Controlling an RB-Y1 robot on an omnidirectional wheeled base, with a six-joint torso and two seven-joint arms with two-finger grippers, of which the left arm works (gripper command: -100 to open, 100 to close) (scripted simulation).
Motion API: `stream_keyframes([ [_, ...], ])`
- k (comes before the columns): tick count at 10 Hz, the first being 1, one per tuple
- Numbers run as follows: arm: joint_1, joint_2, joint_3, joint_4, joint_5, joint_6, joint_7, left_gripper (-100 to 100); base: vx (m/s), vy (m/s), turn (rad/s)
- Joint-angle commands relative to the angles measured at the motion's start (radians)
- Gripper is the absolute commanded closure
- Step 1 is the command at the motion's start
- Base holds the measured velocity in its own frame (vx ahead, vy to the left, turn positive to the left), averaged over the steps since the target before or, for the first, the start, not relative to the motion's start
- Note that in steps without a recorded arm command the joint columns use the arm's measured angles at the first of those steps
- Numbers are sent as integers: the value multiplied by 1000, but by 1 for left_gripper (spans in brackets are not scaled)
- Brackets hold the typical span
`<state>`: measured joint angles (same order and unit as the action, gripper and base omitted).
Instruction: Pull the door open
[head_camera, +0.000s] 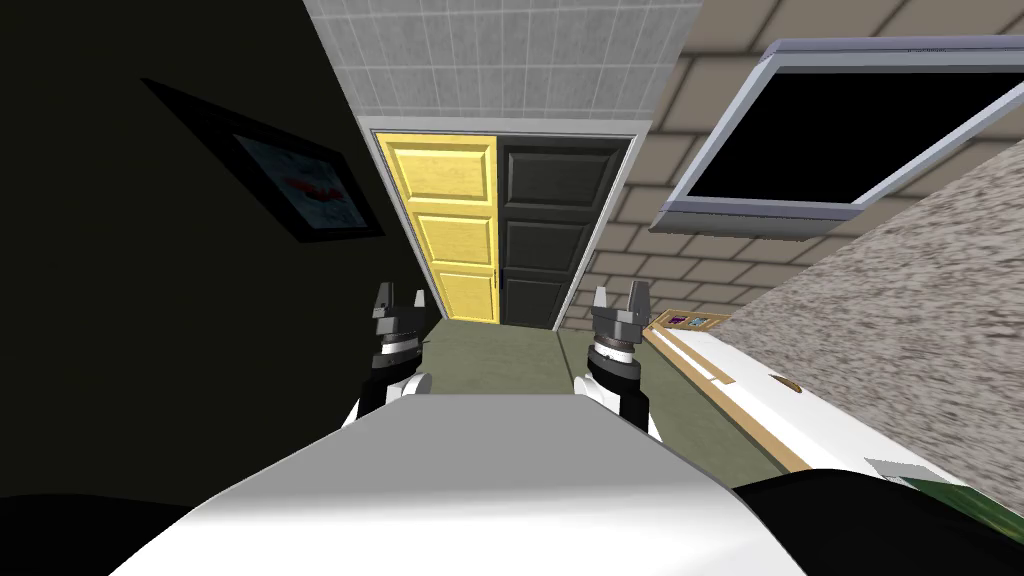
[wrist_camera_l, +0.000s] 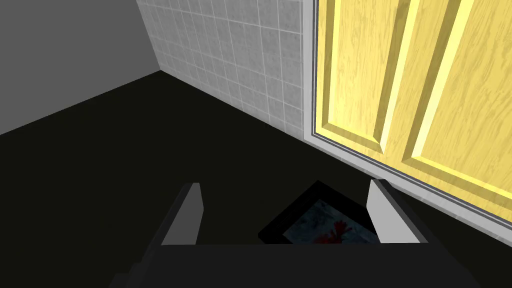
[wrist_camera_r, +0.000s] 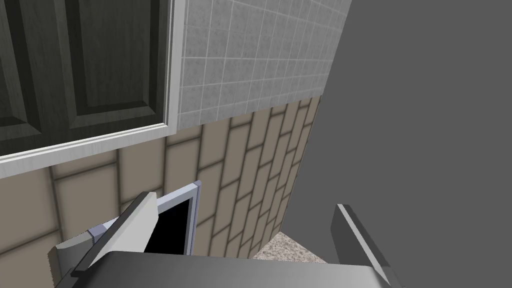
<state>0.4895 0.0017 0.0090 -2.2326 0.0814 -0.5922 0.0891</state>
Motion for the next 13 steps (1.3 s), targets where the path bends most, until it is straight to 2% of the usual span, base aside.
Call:
stream_keyframes([
  [1, -10, 10, -8, 32, 8, -6, 34, -100, 55, -1, -28],
  [8, -47, 46, -37, 154, 38, -26, 161, -100, 117, -10, -4],
  [13, -82, 76, -64, 267, 66, -46, 280, -100, 92, -12, -10],
])
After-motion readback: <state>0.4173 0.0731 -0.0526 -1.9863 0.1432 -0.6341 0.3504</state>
